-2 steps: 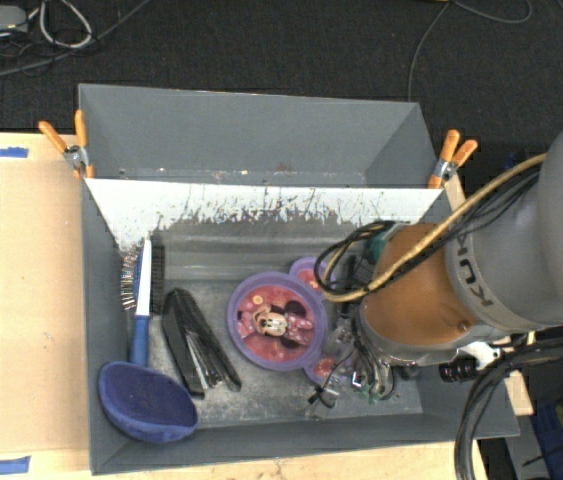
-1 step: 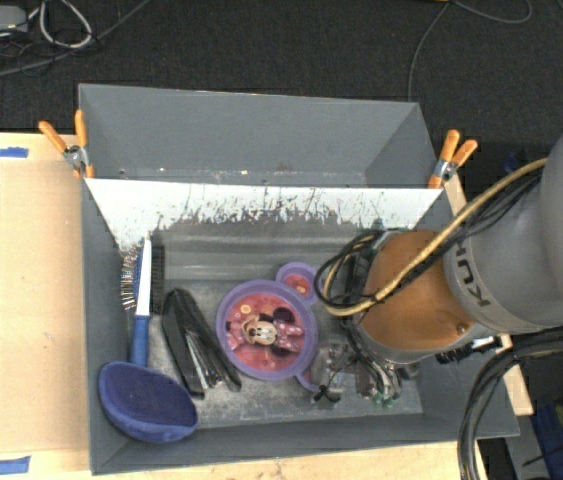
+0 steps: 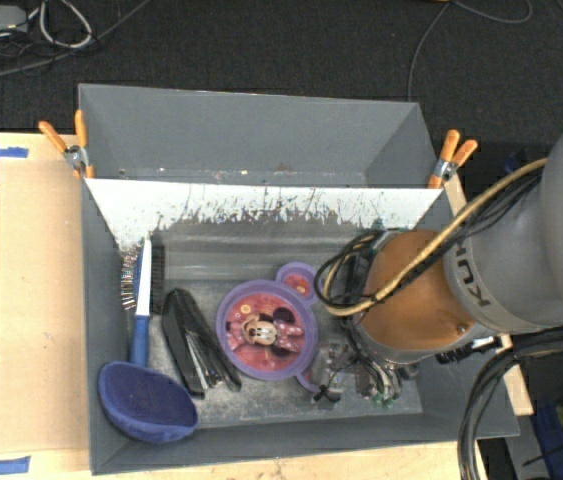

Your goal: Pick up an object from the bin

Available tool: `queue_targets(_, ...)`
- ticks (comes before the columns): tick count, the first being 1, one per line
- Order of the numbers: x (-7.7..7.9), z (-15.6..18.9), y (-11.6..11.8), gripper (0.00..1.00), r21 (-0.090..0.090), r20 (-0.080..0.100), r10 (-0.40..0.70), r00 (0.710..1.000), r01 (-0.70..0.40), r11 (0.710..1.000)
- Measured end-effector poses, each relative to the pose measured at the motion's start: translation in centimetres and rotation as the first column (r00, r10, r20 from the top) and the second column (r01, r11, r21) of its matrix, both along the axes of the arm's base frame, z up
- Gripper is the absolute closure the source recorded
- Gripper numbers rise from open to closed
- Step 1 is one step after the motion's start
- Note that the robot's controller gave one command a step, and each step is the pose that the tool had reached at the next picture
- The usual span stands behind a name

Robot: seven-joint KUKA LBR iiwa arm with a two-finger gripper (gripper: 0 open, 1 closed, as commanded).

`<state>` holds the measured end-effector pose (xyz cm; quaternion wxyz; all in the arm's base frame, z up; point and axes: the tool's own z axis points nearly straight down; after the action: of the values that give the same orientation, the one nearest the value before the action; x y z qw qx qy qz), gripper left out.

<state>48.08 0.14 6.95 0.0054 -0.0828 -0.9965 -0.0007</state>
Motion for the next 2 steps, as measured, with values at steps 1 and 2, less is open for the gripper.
queue_targets(1,-0.1,1.1,0.0,1.0,0.0,-0.002,0.0,1.0,0.0,1.0)
queue_targets(2,-0.1,2.3,0.0,1.0,0.001,-0.003,-0.001,1.0,0.001,1.0)
